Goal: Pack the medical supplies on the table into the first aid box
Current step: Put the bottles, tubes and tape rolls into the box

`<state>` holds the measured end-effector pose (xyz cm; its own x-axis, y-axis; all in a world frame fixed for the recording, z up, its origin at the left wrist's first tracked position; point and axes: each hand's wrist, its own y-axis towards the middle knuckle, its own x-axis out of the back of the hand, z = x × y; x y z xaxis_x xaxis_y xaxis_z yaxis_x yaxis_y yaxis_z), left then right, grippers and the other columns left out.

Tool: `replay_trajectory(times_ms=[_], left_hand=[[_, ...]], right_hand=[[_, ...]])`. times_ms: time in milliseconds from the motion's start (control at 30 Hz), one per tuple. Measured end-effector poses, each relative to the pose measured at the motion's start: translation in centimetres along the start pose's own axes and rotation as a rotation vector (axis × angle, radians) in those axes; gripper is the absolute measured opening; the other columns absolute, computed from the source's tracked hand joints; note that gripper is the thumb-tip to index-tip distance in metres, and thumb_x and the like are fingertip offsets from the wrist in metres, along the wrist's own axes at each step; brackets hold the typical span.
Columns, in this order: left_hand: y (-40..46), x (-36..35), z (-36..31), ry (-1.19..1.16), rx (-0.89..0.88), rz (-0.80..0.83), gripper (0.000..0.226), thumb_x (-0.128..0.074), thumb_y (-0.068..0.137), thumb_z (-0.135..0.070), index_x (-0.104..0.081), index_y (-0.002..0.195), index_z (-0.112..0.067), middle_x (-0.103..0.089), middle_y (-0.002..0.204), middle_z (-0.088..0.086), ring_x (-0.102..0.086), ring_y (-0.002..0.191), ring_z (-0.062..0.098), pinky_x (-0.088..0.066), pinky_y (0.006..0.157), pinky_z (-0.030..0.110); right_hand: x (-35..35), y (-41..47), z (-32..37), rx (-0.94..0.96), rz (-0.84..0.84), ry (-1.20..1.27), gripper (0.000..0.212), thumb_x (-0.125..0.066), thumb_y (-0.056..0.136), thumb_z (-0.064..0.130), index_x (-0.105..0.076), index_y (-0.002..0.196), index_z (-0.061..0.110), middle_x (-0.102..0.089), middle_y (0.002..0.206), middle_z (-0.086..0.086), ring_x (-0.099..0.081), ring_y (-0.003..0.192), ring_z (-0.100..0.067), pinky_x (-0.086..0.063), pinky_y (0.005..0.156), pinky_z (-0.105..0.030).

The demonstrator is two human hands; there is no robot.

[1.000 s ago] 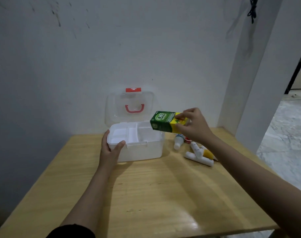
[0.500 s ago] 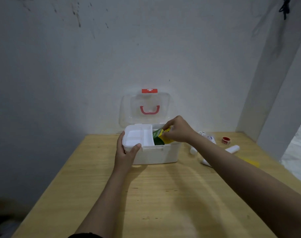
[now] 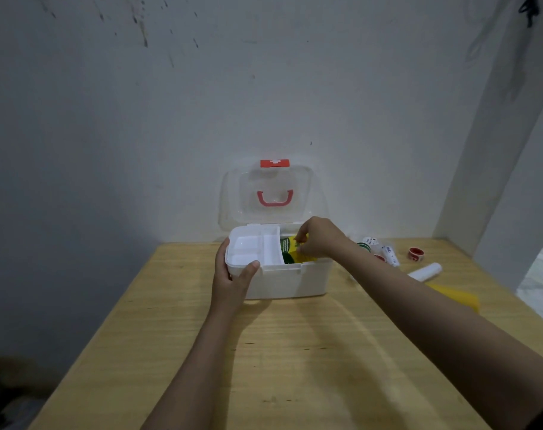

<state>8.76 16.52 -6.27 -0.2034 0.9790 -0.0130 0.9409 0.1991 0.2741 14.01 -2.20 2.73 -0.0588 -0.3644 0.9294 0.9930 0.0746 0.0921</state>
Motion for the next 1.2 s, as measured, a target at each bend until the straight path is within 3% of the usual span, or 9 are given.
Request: replay_trajectory(times_ms=[167, 267, 500, 667, 733, 867, 967, 1067, 1200], left_hand=[[-0.1, 0.0, -0.2, -0.004, -0.021, -0.002, 0.082, -0.067, 0.068, -0.038, -0.031, 0.141, -0.031, -0.041, 0.129, -0.009, -0.047, 0.104, 0.001, -0.046, 0.063, 0.006], [-0.1, -0.1, -0.1, 0.007, -0.016, -0.005, 0.077, -0.07, 0.073, -0.035, -0.031, 0.139, -0.034, -0.041, 0.129, -0.009, -0.047, 0.103, -0.001, -0.046, 0.065, 0.01], [-0.1, -0.1, -0.3, 0.012, -0.017, 0.001, 0.083, -0.068, 0.06, -0.053, -0.032, 0.134, -0.041, -0.044, 0.123, -0.016, -0.046, 0.105, -0.004, -0.045, 0.07, 0.014], [0.1, 0.0, -0.1, 0.024, -0.017, -0.011, 0.079, -0.072, 0.069, -0.043, -0.033, 0.138, -0.036, -0.043, 0.127, -0.011, -0.046, 0.109, 0.007, -0.043, 0.073, 0.016], [0.1, 0.1, 0.0, 0.017, -0.019, -0.012, 0.073, -0.072, 0.078, -0.031, -0.033, 0.139, -0.033, -0.043, 0.127, -0.011, -0.047, 0.108, 0.005, -0.042, 0.074, 0.015], [0.0, 0.0, -0.1, 0.001, -0.029, -0.017, 0.076, -0.073, 0.076, -0.03, -0.034, 0.141, -0.028, -0.046, 0.127, -0.012, -0.049, 0.106, 0.0, -0.042, 0.075, 0.012], [0.1, -0.2, 0.0, 0.009, -0.024, -0.038, 0.068, -0.068, 0.084, -0.018, -0.033, 0.142, -0.025, -0.045, 0.127, -0.01, -0.047, 0.108, 0.007, -0.04, 0.071, 0.009], [0.2, -0.2, 0.2, 0.02, -0.027, -0.039, 0.067, -0.068, 0.084, -0.019, -0.033, 0.141, -0.026, -0.045, 0.129, -0.007, -0.046, 0.112, 0.011, -0.04, 0.073, 0.012], [0.3, -0.2, 0.4, 0.01, -0.014, -0.047, 0.067, -0.068, 0.084, -0.021, -0.034, 0.141, -0.028, -0.045, 0.132, -0.006, -0.046, 0.116, 0.013, -0.041, 0.078, 0.017]], right_hand=[[-1.8, 0.9, 0.4, -0.022, 0.083, -0.087, 0.026, -0.071, 0.077, 0.017, -0.069, 0.099, 0.004, -0.07, 0.101, -0.011, -0.064, 0.095, -0.023, -0.049, 0.073, -0.027], [-1.8, 1.4, 0.6, -0.047, 0.118, -0.052, 0.031, -0.076, 0.074, 0.022, -0.071, 0.1, 0.005, -0.07, 0.103, -0.009, -0.064, 0.098, -0.022, -0.049, 0.076, -0.026], [-1.7, 1.3, 0.6, -0.068, 0.156, 0.058, 0.036, -0.078, 0.073, 0.026, -0.072, 0.102, 0.005, -0.071, 0.107, -0.01, -0.066, 0.099, -0.023, -0.055, 0.089, -0.035], [1.0, -0.4, 0.1, -0.018, -0.052, 0.247, 0.036, -0.073, 0.079, 0.017, -0.064, 0.113, 0.006, -0.068, 0.107, -0.014, -0.069, 0.092, -0.025, -0.053, 0.076, -0.028], [2.2, -1.7, -1.1, 0.005, -0.163, 0.314, 0.032, -0.073, 0.079, 0.022, -0.067, 0.108, 0.01, -0.07, 0.099, -0.013, -0.069, 0.086, -0.022, -0.051, 0.073, -0.027], [4.1, -5.9, -5.2, -0.03, -0.337, 0.39, 0.023, -0.07, 0.081, 0.022, -0.07, 0.102, 0.014, -0.071, 0.089, -0.006, -0.068, 0.073, -0.018, -0.05, 0.064, -0.024], [4.3, -9.4, -9.5, -0.074, -0.455, 0.346, 0.02, -0.068, 0.081, 0.019, -0.071, 0.1, 0.014, -0.072, 0.09, -0.005, -0.067, 0.077, -0.015, -0.053, 0.071, -0.028], [3.6, -11.8, -14.3, -0.159, -0.434, 0.258, 0.023, -0.068, 0.08, 0.017, -0.07, 0.103, 0.013, -0.072, 0.1, -0.006, -0.062, 0.083, -0.015, -0.047, 0.074, -0.027], [2.7, -13.4, -19.2, -0.24, -0.324, 0.112, 0.033, -0.066, 0.078, 0.016, -0.068, 0.111, 0.018, -0.065, 0.121, -0.005, -0.058, 0.109, -0.023, -0.049, 0.083, -0.035]])
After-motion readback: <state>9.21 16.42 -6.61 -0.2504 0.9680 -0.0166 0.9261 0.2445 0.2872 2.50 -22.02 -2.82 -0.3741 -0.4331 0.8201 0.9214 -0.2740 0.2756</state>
